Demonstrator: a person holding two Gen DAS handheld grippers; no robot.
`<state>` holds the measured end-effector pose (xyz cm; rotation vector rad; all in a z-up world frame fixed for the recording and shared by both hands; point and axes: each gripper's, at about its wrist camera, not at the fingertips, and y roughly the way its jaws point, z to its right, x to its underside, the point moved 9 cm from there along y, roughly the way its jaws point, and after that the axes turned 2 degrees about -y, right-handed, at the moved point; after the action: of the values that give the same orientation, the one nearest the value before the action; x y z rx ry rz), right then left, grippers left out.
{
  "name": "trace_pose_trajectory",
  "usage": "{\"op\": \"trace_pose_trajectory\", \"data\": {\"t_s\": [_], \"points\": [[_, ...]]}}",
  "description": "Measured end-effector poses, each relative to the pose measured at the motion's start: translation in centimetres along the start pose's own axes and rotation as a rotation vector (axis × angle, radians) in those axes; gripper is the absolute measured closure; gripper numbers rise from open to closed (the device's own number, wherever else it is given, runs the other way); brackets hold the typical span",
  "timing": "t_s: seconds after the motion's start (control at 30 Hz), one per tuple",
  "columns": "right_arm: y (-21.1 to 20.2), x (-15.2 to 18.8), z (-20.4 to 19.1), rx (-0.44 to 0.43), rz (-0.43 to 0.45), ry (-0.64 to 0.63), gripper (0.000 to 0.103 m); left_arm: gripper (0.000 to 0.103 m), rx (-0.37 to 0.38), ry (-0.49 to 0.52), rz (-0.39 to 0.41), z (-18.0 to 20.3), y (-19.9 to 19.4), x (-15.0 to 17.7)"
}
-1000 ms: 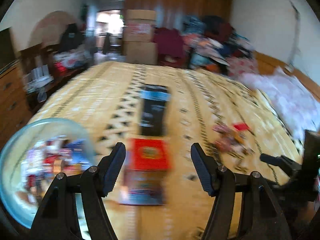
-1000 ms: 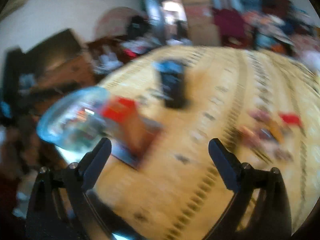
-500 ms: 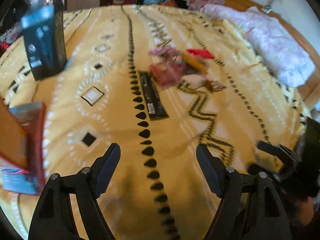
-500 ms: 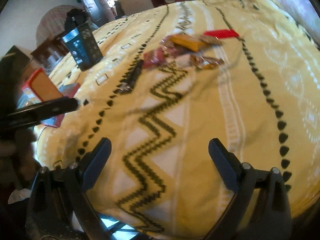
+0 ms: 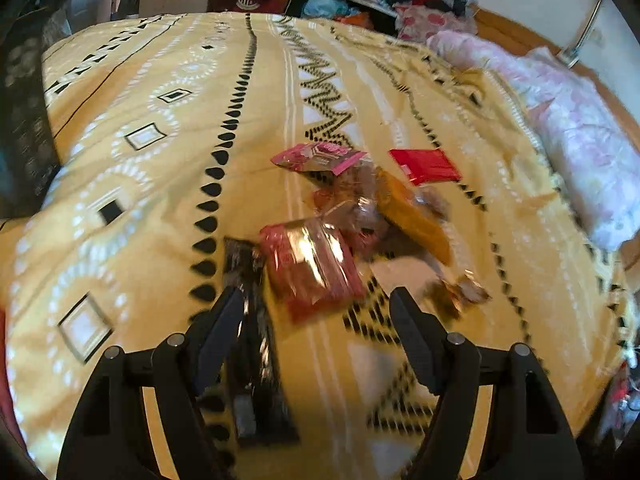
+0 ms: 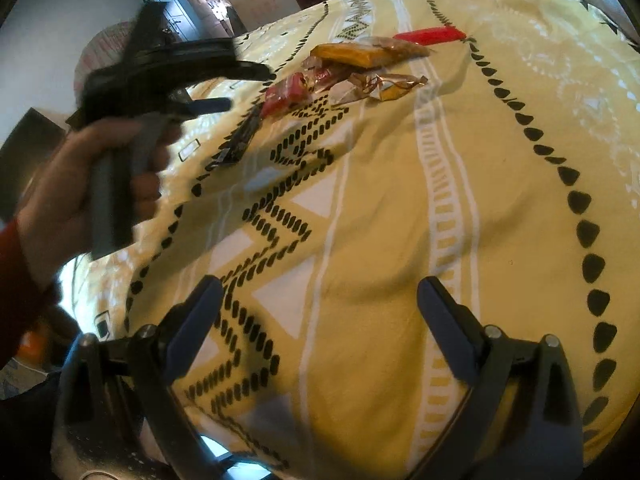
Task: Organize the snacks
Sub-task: 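Move both tools back toward the snacks on the bed, then grasp the red-labeled clear cake packet with the right gripper while the left grasps the black bar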
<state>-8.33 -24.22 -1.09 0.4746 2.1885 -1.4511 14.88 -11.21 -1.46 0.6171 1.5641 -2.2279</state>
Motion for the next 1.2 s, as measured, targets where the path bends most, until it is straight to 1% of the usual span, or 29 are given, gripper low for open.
{"op": "trace_pose_trajectory", "data": {"t_s": [0.1, 0.13, 0.17, 0.2, 0.23, 0.3, 0.33, 0.37, 0.4, 0.47, 0.57, 0.63, 0.77, 0.87, 0.93, 0.97, 1.03, 1.1, 1.17, 1.2], "points": [[0.0, 0.0, 0.2, -0.011, 0.005, 0.009, 0.005, 0.027, -0.058, 0.032, -0.021, 0.0, 2.2, -0.4], [0.0, 0.0, 0.1, -0.010, 0.006, 0.008, 0.005, 0.029, -0.078, 0.044, -0.030, -0.1, 2.8, -0.4], [-0.1, 0.1, 0.1, -0.006, 0.006, 0.007, 0.005, 0.039, -0.085, 0.057, -0.030, -0.1, 3.0, -0.3], [0.0, 0.1, 0.1, -0.005, 0.007, 0.008, 0.005, 0.046, -0.068, 0.076, -0.022, 0.2, 3.0, -0.4], [-0.1, 0.1, 0.1, -0.009, 0.011, 0.012, 0.005, 0.049, -0.069, 0.086, -0.026, 0.3, 2.9, -0.4], [-0.2, -0.1, 0.2, -0.016, 0.015, 0.020, 0.005, 0.053, -0.078, 0.108, 0.002, 0.4, 1.7, -0.4], [-0.1, -0.2, 0.2, -0.018, 0.016, 0.023, 0.005, 0.063, -0.071, 0.110, 0.012, 0.5, 1.0, -0.5], [-0.2, -0.2, 0.2, -0.019, 0.017, 0.024, 0.005, 0.064, -0.059, 0.107, 0.016, 0.3, 0.1, -0.3], [-0.3, -0.3, 0.2, -0.019, 0.019, 0.025, 0.006, 0.064, -0.049, 0.100, 0.041, -0.1, -1.7, -0.1], [-0.6, -0.4, 0.1, -0.011, 0.031, 0.023, 0.006, 0.075, -0.066, 0.097, 0.077, -1.5, -4.3, 0.4], [-0.6, -0.8, -0.3, 0.000, 0.039, 0.018, 0.006, 0.075, -0.090, 0.047, 0.106, -4.8, -7.5, 1.7], [-0.3, -1.8, -1.3, -0.021, 0.050, 0.007, 0.006, 0.075, -0.119, 0.013, 0.110, -7.4, -9.1, 2.9], [1.0, -4.6, -4.1, -0.058, 0.074, -0.041, 0.006, 0.075, -0.145, -0.037, 0.063, -11.0, -10.1, 5.8], [2.7, -7.6, -6.2, -0.085, 0.083, -0.104, 0.005, 0.075, -0.125, -0.067, 0.023, -12.2, -10.3, 8.5], [4.8, -10.1, -7.9, -0.104, 0.064, -0.204, 0.005, 0.075, -0.094, -0.083, 0.001, -12.2, -10.3, 10.0], [6.0, -11.3, -8.7, -0.094, 0.058, -0.271, 0.003, 0.075, -0.078, -0.083, -0.011, -12.1, -10.2, 10.5], [8.9, -13.3, -9.5, -0.060, 0.006, -0.380, 0.003, 0.075, -0.054, -0.064, -0.027, -11.5, -10.2, 11.0], [11.8, -14.9, -9.9, -0.037, -0.053, -0.458, 0.003, 0.074, -0.039, -0.049, -0.029, -11.0, -10.5, 11.0], [14.7, -15.8, -10.0, -0.034, -0.131, -0.490, 0.003, 0.068, -0.021, -0.056, -0.037, -10.8, -10.5, 10.9], [15.6, -15.7, -9.8, -0.047, -0.165, -0.491, 0.004, 0.066, -0.018, -0.058, -0.040, -10.7, -10.4, 10.8]]}}
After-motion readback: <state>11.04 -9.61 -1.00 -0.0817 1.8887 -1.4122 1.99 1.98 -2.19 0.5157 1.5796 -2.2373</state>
